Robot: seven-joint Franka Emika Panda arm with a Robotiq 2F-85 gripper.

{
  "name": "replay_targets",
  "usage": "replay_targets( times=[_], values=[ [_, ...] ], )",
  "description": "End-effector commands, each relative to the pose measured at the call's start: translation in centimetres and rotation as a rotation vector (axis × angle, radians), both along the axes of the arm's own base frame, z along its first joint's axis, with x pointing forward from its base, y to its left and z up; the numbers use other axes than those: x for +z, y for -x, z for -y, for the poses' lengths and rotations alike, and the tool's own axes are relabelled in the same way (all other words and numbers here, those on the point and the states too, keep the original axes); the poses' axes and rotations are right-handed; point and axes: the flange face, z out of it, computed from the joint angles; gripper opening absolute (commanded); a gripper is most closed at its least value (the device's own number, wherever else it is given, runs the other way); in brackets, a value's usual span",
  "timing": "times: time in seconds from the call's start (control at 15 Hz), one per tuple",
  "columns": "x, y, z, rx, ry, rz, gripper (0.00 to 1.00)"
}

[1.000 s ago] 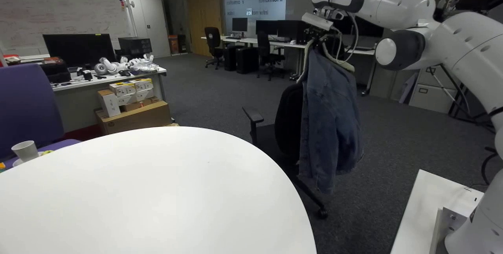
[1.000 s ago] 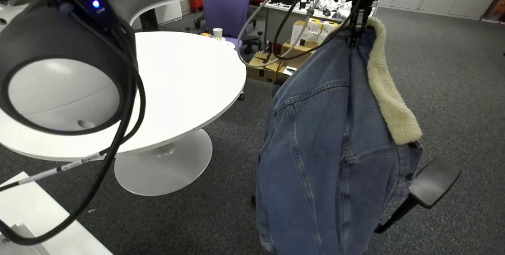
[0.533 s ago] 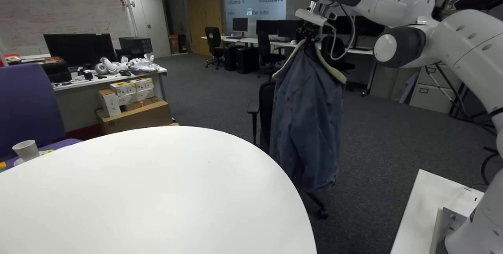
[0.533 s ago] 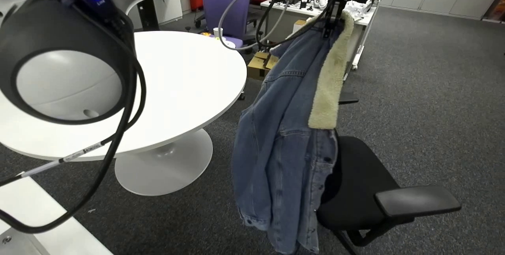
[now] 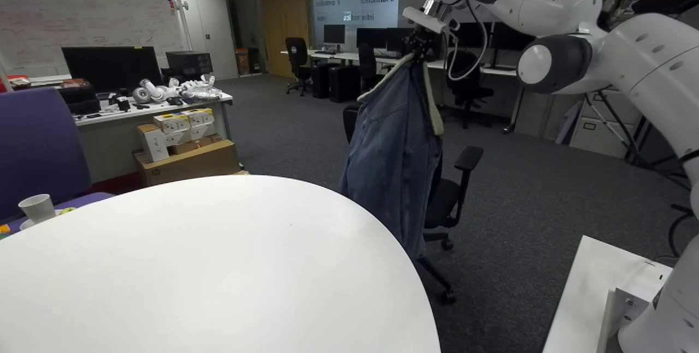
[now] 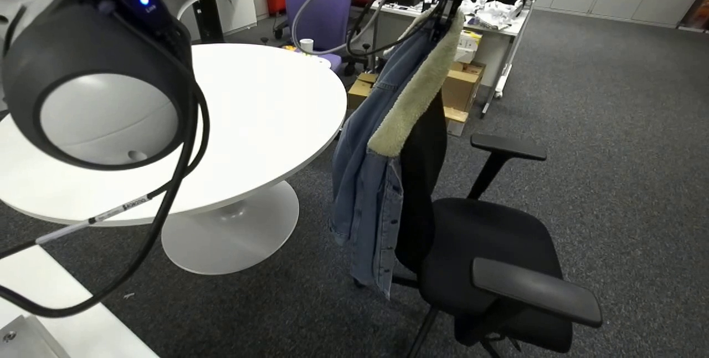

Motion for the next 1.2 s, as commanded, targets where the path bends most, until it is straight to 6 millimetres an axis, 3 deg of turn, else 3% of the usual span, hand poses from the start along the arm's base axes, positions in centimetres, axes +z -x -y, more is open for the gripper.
replay_targets(
  times=[0.0, 0.6, 1.13],
  values=[
    [4.8, 1.4, -0.4, 0.010, -0.039, 0.074, 0.03],
    [12.5, 2.2, -4.3, 0.236, 0.014, 0.270, 0.03],
    [21.3, 5.7, -6.4, 0.310, -0.025, 0.464, 0.03]
  ],
)
